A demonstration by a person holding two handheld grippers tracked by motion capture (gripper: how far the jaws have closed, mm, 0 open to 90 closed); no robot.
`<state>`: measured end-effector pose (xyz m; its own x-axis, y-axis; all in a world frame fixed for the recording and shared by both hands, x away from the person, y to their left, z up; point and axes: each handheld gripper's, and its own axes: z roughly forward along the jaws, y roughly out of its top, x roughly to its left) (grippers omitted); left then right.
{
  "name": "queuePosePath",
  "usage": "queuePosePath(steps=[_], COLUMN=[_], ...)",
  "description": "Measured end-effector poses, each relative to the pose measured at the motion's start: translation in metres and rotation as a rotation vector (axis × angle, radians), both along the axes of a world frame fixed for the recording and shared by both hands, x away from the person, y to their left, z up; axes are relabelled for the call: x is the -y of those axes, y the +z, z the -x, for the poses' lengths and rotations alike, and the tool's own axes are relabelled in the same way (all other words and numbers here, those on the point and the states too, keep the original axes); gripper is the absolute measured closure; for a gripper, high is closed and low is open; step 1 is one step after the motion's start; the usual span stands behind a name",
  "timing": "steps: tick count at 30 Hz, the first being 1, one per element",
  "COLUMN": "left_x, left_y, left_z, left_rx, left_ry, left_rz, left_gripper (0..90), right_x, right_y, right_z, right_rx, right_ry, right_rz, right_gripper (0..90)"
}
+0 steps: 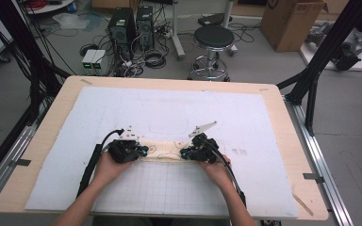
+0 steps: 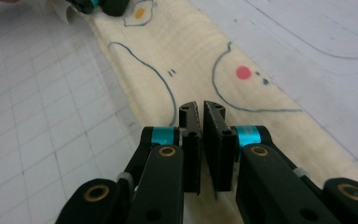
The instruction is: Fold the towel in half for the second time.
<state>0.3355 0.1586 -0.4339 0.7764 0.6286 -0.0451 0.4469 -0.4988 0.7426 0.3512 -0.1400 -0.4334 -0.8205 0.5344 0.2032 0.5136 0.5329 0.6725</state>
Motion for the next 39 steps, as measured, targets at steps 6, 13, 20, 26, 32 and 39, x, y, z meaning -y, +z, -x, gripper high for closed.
queuePosePath(steps=[6,13,20,26,32,39], left_x=[-0.018,-0.038,-0.048,-0.059,-0.059,-0.06], left_y=[0.002,-0.001,-0.001,-0.001,-0.003,-0.007], left_z=[0.0,-0.001,0.001,0.003,0.005,0.006], left_rx=[0.0,-0.008,-0.006,-0.004,-0.001,0.012], left_ry=[0.04,0.071,0.077,0.084,0.082,0.082], left_rz=[0.024,0.052,0.076,0.09,0.083,0.082], left_gripper=[82.9,79.2,72.8,68.2,66.5,65.3], right_x=[0.016,0.04,0.058,0.065,0.063,0.059], right_y=[0.0,0.0,-0.001,-0.001,-0.002,-0.005], right_z=[0.001,0.0,0.002,0.004,0.006,0.012], right_rx=[0.02,0.048,0.073,0.099,0.116,0.163], right_ry=[-0.016,-0.054,-0.053,-0.038,-0.025,-0.029], right_rz=[0.008,0.01,0.005,-0.01,0.004,0.036], right_gripper=[84.7,81.1,74.9,67.8,62.0,58.5])
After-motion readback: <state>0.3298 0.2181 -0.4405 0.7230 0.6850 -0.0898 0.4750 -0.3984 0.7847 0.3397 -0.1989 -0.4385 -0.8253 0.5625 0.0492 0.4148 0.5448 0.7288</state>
